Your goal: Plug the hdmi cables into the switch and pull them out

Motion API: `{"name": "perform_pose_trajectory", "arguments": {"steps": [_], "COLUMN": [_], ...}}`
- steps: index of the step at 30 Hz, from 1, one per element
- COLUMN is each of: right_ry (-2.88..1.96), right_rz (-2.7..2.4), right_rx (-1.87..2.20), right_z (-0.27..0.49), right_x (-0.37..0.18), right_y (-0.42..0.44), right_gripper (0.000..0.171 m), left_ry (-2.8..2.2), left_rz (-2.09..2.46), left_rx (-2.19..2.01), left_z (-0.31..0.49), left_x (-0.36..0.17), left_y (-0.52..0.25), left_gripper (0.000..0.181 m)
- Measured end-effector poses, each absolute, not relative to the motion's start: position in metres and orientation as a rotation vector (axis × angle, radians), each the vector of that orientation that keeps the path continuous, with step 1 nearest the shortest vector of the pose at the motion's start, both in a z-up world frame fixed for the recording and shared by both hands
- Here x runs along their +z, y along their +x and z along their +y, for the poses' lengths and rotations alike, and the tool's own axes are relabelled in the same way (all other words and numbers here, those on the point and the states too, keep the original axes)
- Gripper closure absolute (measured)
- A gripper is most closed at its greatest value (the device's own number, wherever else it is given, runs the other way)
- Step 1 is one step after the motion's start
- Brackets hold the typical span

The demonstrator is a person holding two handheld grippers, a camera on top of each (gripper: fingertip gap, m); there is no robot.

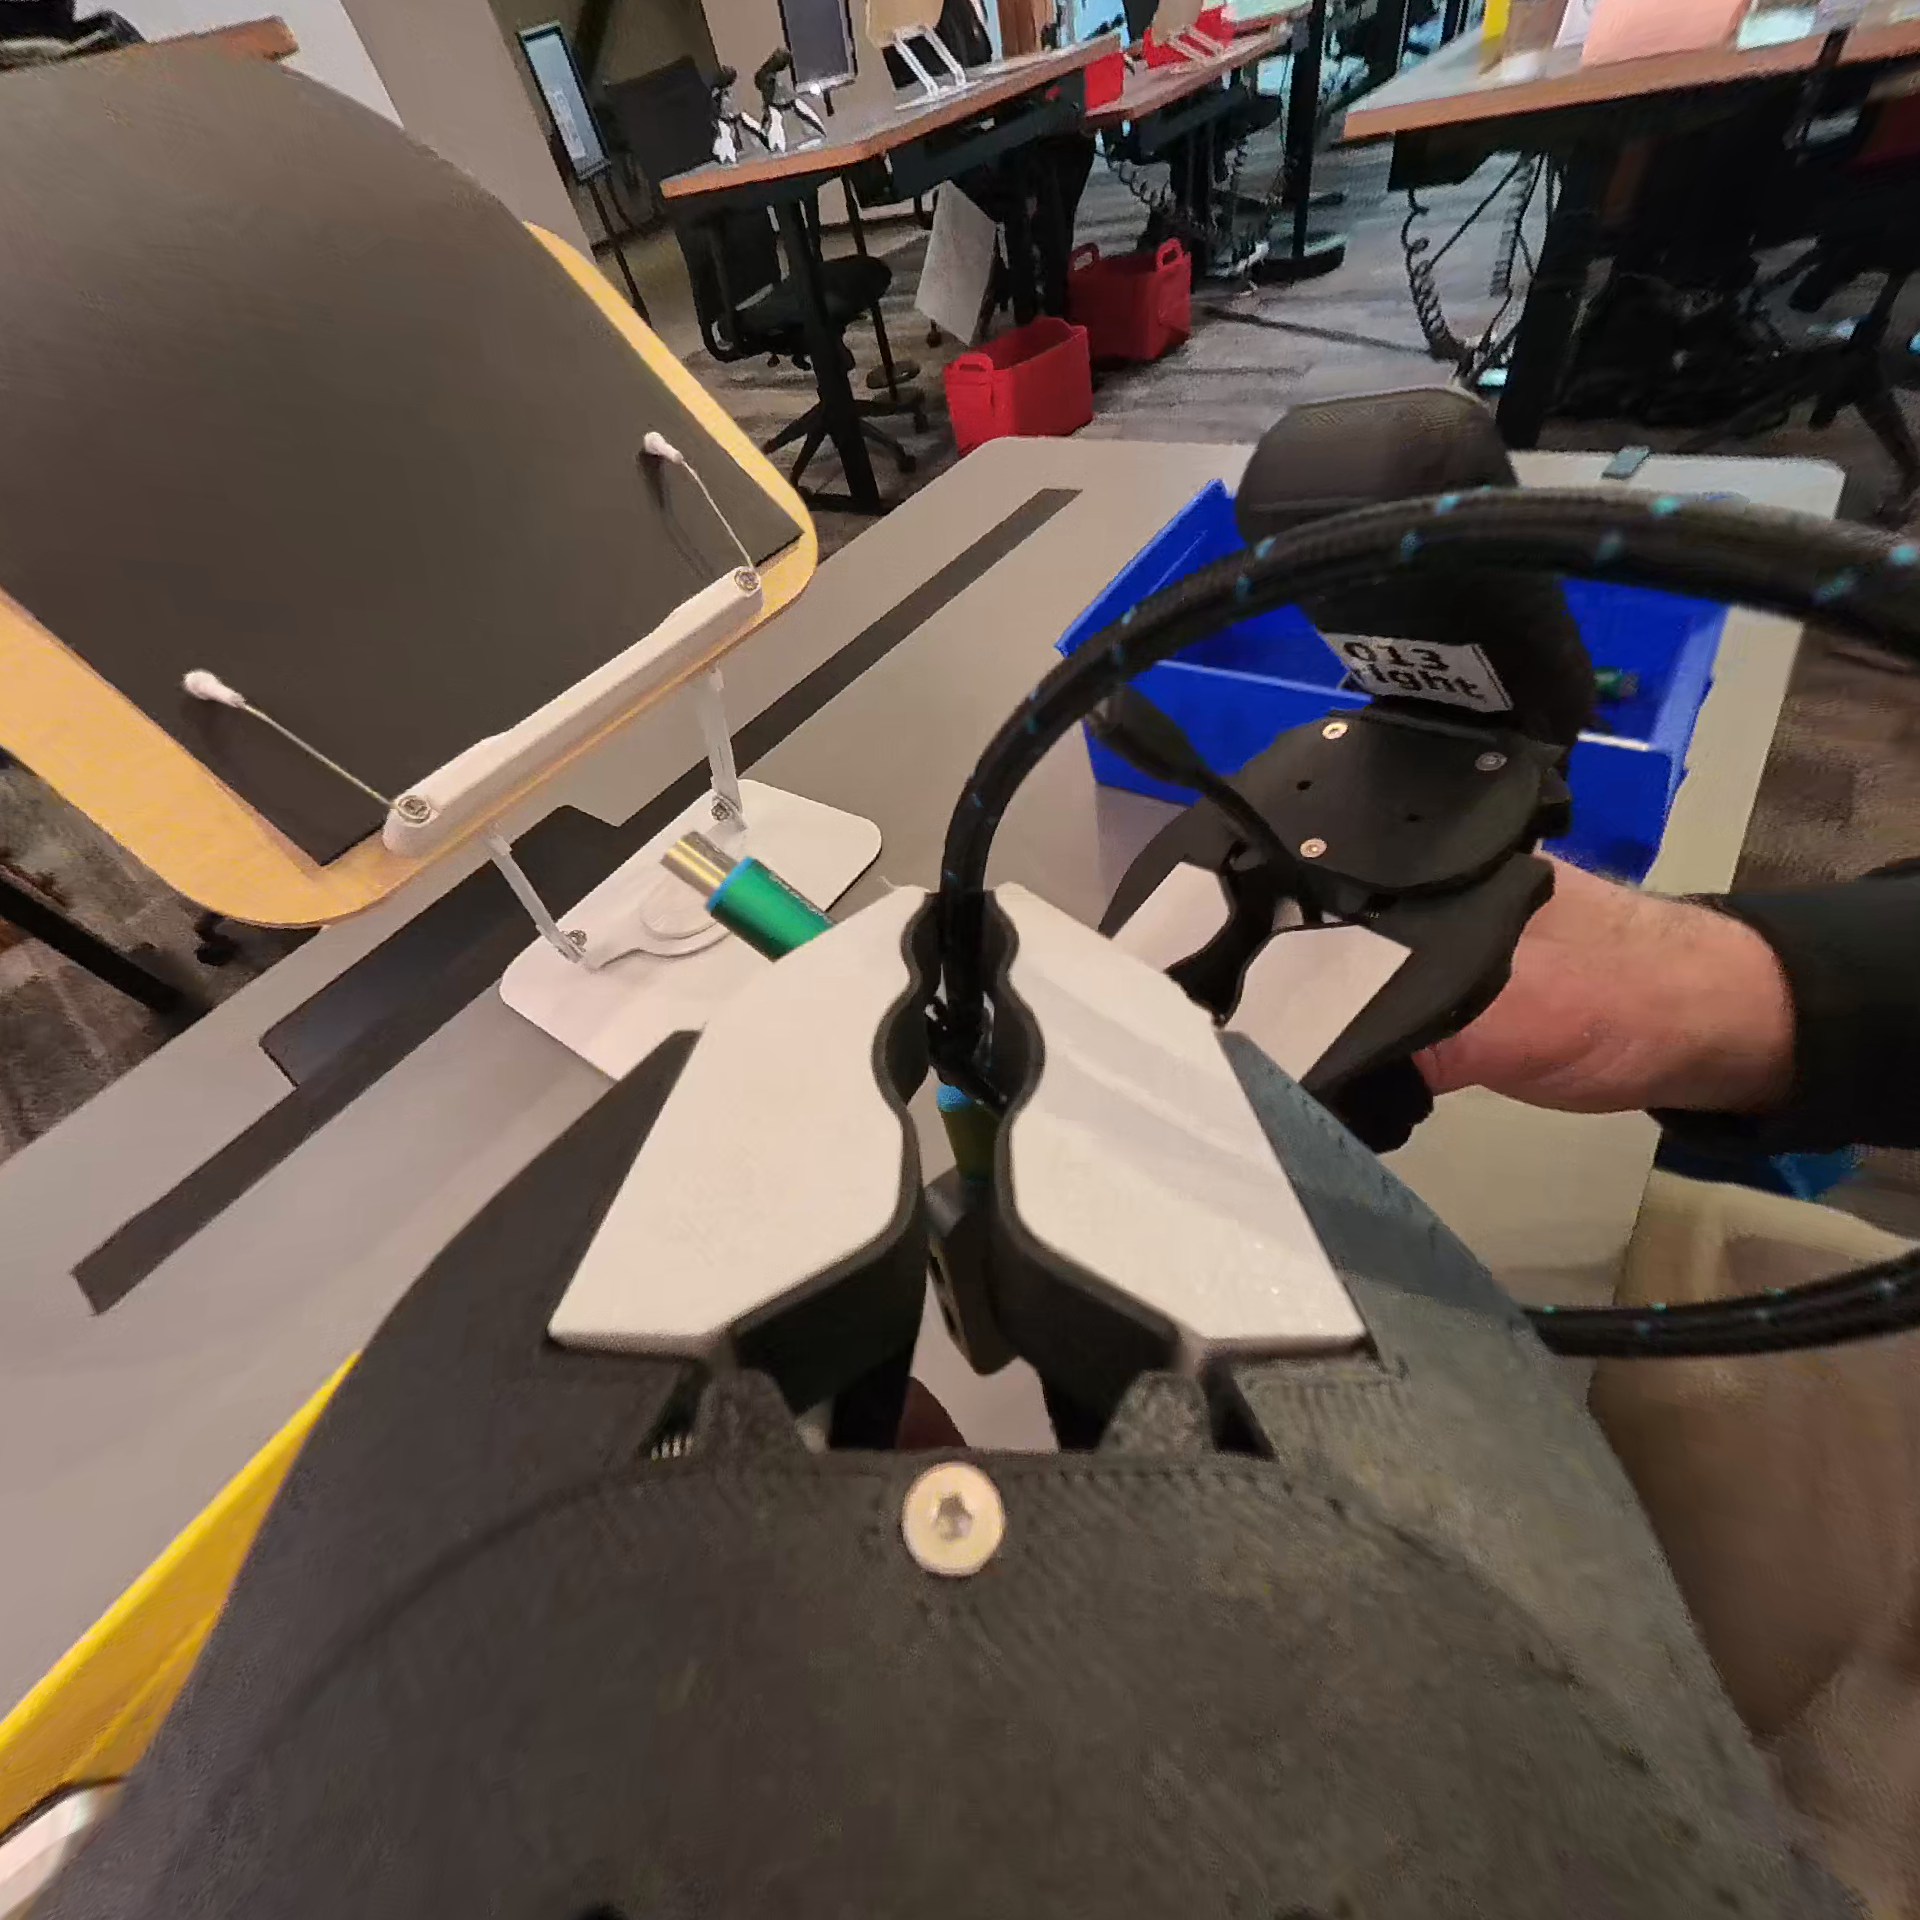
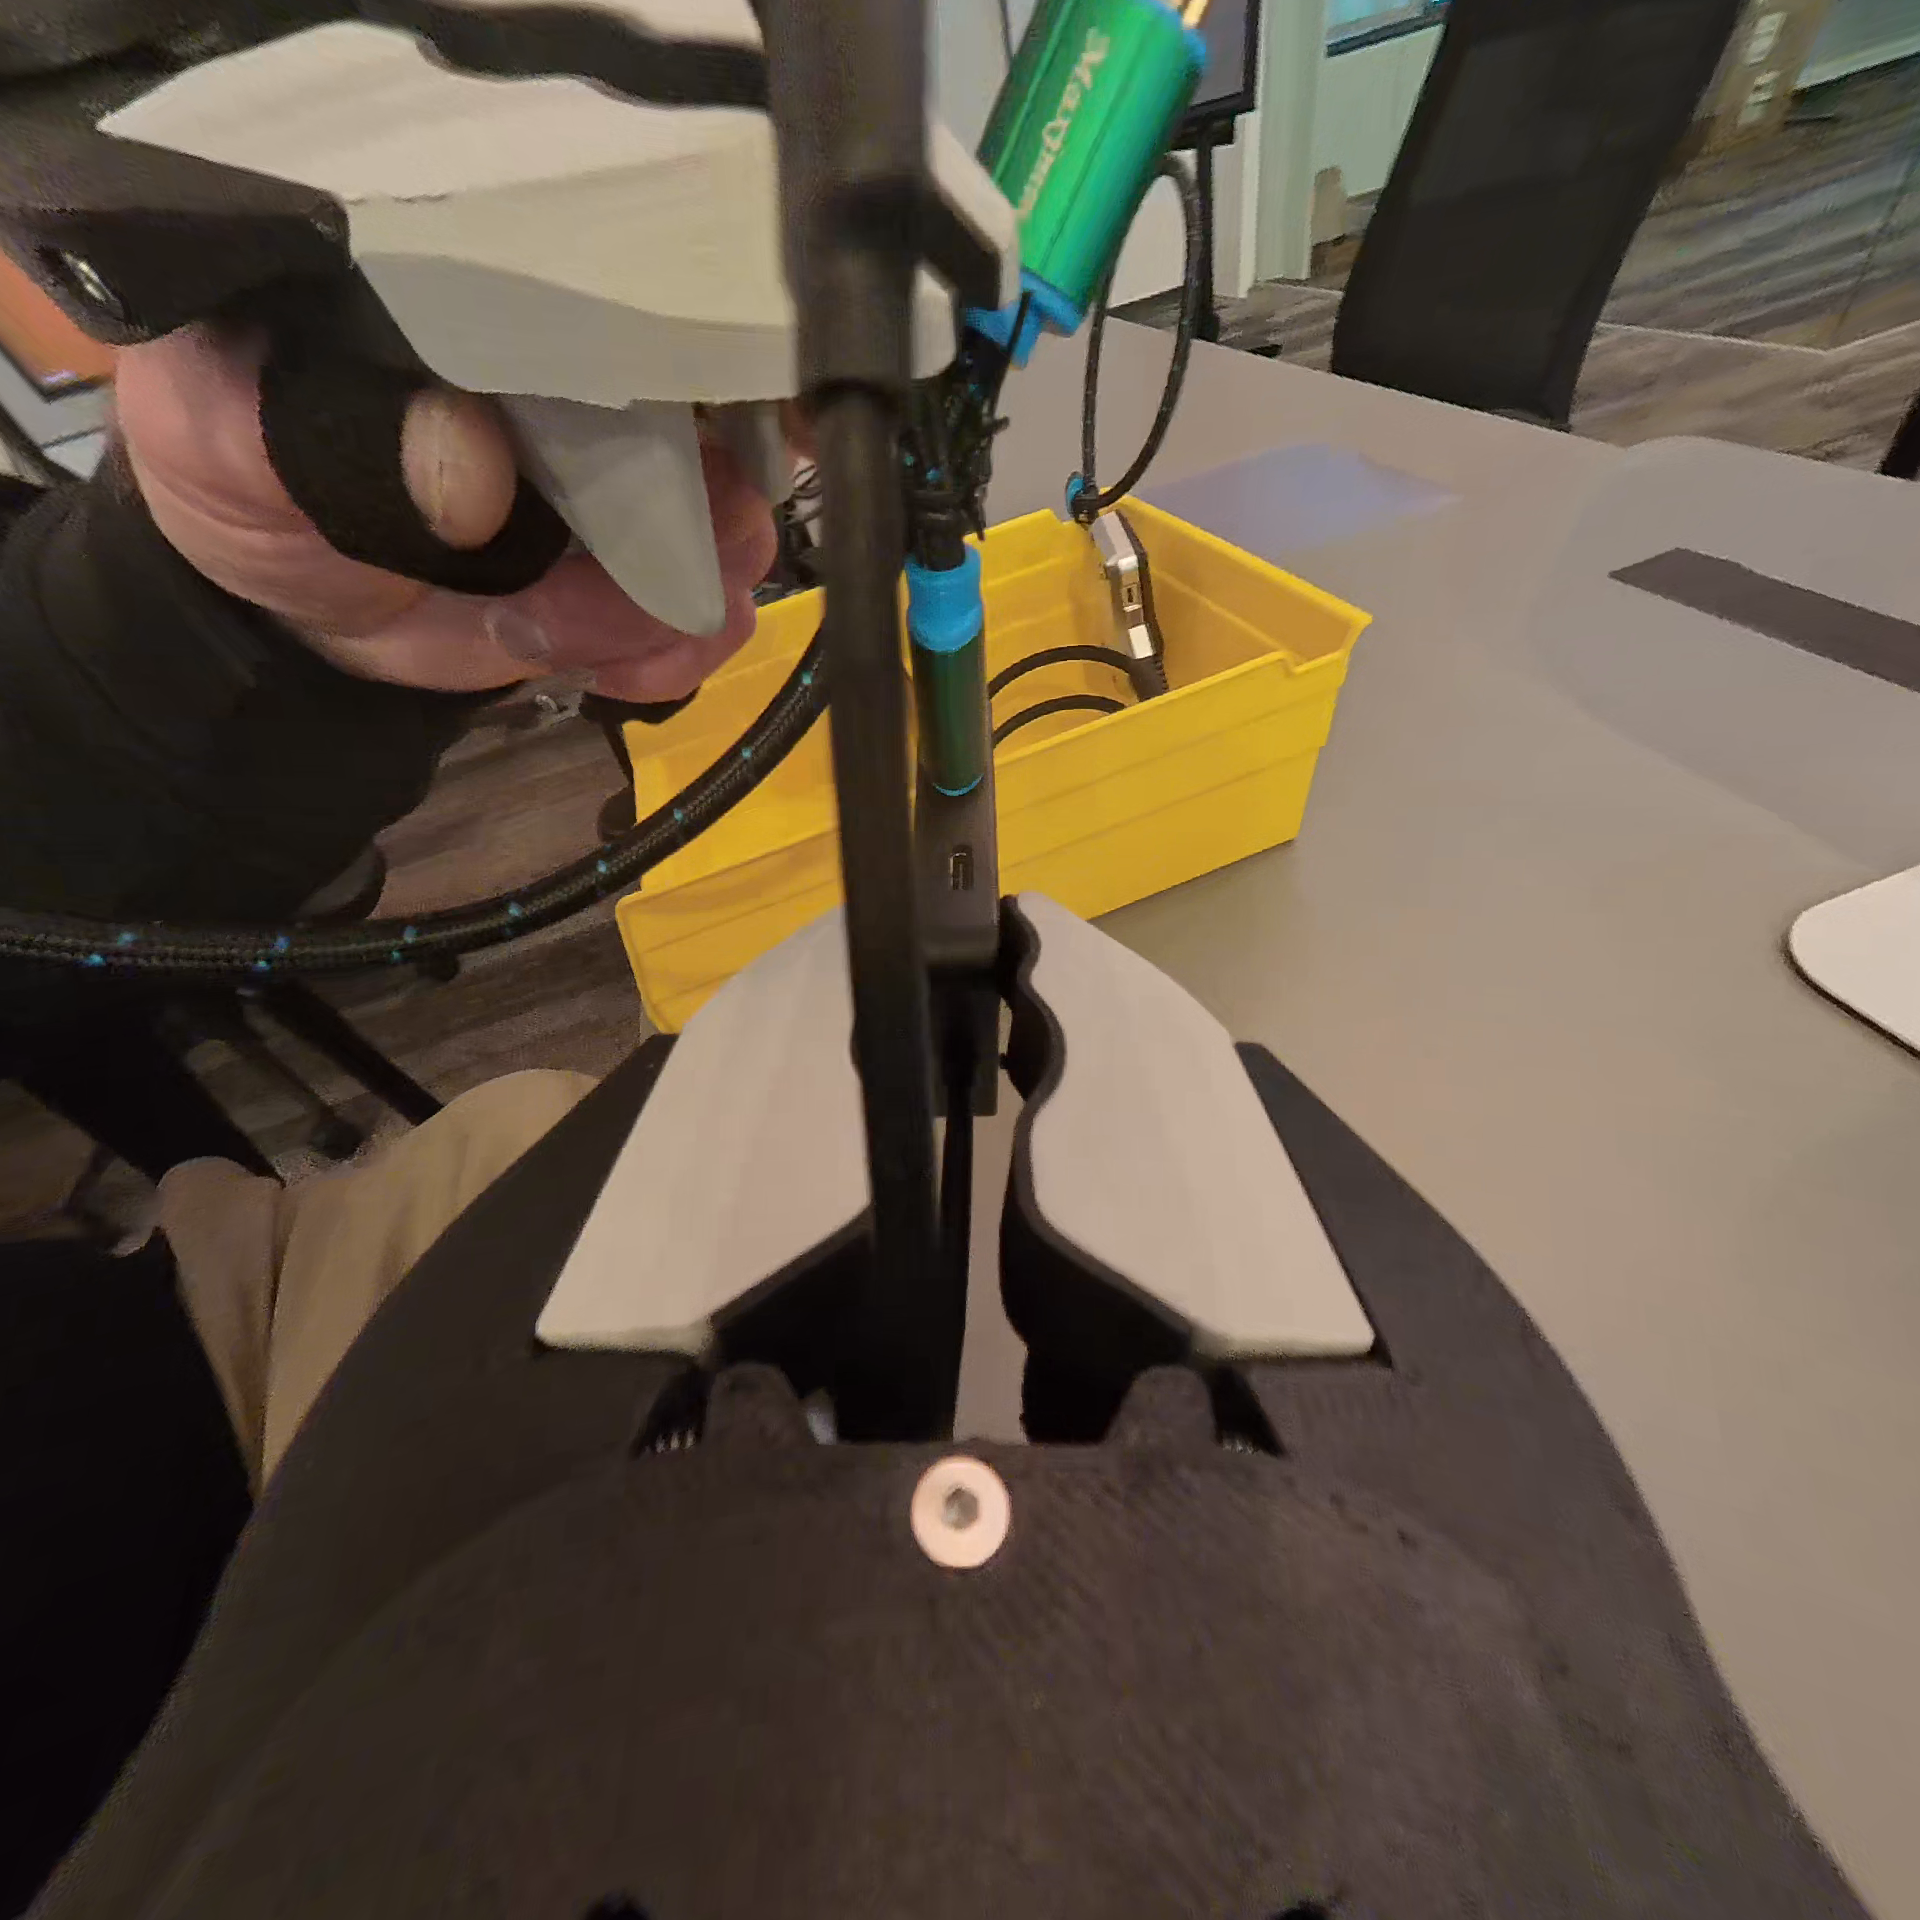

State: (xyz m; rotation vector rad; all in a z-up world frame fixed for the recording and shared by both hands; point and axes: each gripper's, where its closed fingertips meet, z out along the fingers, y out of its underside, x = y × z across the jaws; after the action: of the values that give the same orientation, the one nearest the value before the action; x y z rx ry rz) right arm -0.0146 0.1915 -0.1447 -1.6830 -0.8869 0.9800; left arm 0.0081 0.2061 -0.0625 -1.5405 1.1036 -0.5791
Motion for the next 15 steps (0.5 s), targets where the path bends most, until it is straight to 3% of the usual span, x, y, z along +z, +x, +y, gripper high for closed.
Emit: {"name": "perform_pose_trajectory", "arguments": {"steps": [2, 4, 8, 15], "right_ry": [-1.687, -1.653, -1.545, -1.42], "right_rz": [-0.851, -0.788, -0.64, -0.574], "right_rx": [1.0, 1.104, 1.279, 1.443], "right_z": [0.193, 0.193, 0.195, 0.19], "right_x": [-0.14, -0.132, -0.112, -0.096], "right_y": [-0.01, -0.006, 0.013, 0.025], "right_gripper": [0.161, 0.159, 0.158, 0.158], "left_ry": [-1.533, -1.514, -1.522, -1.641], "left_rz": [1.087, 1.086, 1.082, 1.128], "left_rx": [-0.613, -0.652, -0.719, -0.945], "left_z": [0.207, 0.205, 0.208, 0.201], "left_x": [-0.06, -0.054, -0.054, -0.098], "left_y": [0.007, 0.006, -0.004, 0.01], "left_gripper": [0.173, 0.154, 0.133, 0.134]}}
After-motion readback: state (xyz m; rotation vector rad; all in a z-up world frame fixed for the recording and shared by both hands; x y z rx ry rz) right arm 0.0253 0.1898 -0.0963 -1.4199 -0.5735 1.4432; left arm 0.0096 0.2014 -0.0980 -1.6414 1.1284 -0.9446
